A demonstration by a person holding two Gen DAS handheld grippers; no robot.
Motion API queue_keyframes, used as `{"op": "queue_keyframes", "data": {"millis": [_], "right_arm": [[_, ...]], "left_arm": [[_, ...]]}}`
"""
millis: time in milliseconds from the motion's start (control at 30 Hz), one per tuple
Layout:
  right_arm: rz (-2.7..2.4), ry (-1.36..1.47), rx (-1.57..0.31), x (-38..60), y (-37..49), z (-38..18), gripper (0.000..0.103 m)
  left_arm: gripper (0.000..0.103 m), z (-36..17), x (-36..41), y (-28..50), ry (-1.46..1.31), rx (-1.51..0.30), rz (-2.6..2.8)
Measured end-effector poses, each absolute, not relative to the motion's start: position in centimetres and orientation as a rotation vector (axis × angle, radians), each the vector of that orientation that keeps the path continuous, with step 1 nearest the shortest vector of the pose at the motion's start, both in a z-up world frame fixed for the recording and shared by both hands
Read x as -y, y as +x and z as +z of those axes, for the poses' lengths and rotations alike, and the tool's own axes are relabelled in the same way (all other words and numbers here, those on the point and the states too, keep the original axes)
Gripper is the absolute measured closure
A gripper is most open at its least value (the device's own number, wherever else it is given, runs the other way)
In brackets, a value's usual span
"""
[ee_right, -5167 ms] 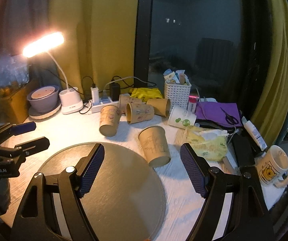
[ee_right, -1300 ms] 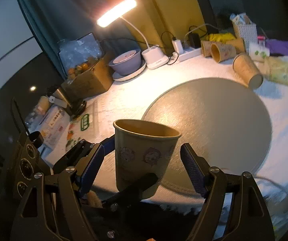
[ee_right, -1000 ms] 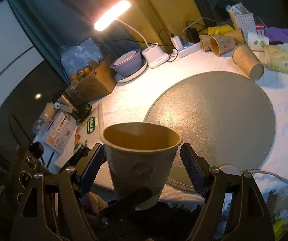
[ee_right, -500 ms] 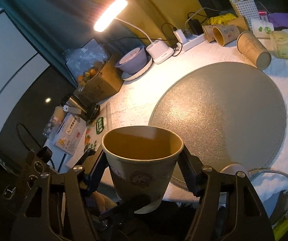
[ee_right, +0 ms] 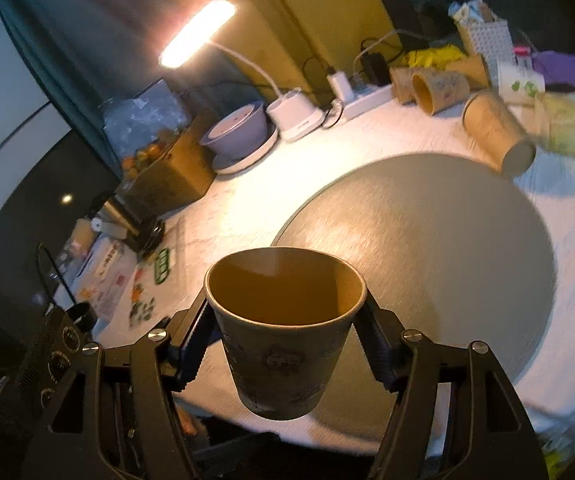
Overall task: Flip cup upright
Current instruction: 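Turn the cup opening-up with the right gripper and carry it over the grey mat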
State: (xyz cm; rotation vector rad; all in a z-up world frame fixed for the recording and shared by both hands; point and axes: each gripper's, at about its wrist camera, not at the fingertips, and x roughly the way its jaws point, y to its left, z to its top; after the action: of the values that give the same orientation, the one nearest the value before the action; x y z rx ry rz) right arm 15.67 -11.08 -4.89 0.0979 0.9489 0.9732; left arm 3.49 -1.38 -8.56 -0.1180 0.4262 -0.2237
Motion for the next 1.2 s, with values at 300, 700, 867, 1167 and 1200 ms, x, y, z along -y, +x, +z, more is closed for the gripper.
{"op": "queue_keyframes", "data": {"millis": [300,700,867,1167,1200], "right_arm": [[0.896,0.025,-0.875,10.0,18.8,-4.5,0.033],[0.779,-0.135,-0.758,7.8,21.5,-5.6,0.033],[0.764,-0.146,-0.731,7.2,22.9,-6.5,0.033],[0.712,-0.240,-0.672,5.9,23.3,-7.7,0.033],[0.711,-0.248,-0.669,5.8,23.3,-7.8,0.033]], "left_arm": [[0.019,-9.2,-1.4,6.5,-0.200,-0.556,-0.157],[0.020,-10.2,-6.6,9.2,-0.329,-0.655,0.017],[0.019,-10.0,-7.9,10.2,-0.338,-0.657,0.050],[0.019,-11.1,-8.9,11.1,-0.375,-0.684,0.079],[0.019,-11.1,-9.0,11.2,-0.378,-0.687,0.081]]}}
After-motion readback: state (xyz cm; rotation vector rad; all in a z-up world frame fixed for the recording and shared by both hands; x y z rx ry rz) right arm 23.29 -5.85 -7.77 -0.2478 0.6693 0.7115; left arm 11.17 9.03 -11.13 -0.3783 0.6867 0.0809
